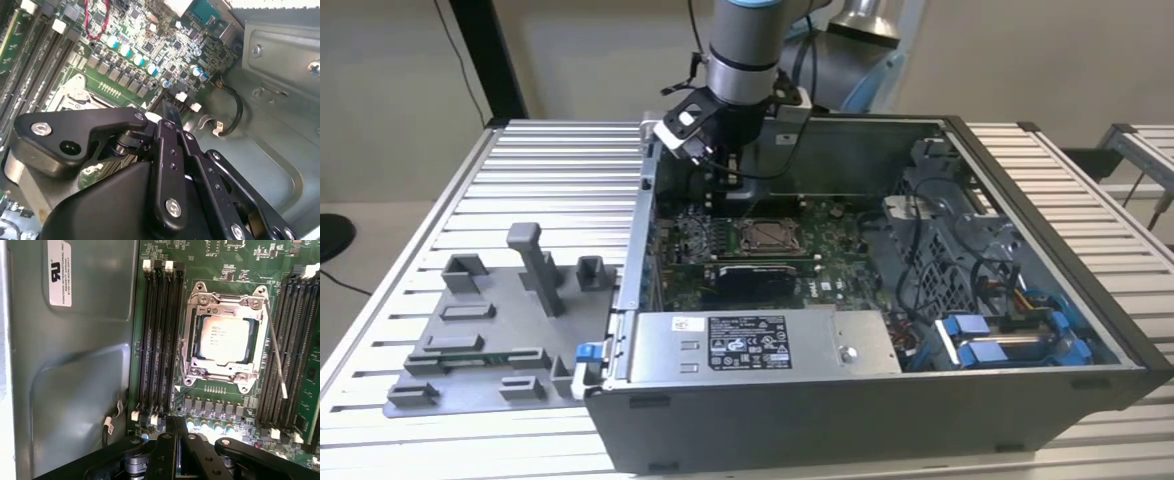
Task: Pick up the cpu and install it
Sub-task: 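Install the first cpu locking lever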
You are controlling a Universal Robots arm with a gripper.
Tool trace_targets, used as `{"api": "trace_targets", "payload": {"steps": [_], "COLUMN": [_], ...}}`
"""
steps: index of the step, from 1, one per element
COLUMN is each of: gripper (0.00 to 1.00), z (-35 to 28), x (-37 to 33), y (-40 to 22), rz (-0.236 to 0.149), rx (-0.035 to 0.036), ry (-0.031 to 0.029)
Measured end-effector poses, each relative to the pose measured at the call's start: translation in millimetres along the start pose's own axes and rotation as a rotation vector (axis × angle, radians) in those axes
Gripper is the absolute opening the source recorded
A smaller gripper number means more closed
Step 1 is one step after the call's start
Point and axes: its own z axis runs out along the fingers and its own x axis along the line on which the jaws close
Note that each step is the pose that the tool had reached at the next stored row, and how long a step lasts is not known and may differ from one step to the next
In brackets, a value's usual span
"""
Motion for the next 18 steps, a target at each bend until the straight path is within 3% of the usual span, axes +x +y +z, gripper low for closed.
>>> {"api": "trace_targets", "payload": {"steps": [4,12,18], "gripper": [0.00,0.00,0.00], "z": [-4.0,-9.6,-9.8], "x": [-2.6,-18.2,-19.8], "y": [-0.6,-1.5,-1.6], "rz": [0.000,0.001,0.001], "rx": [0.0002,0.0056,0.0057], "ry": [0.0006,0.0009,0.0008]}}
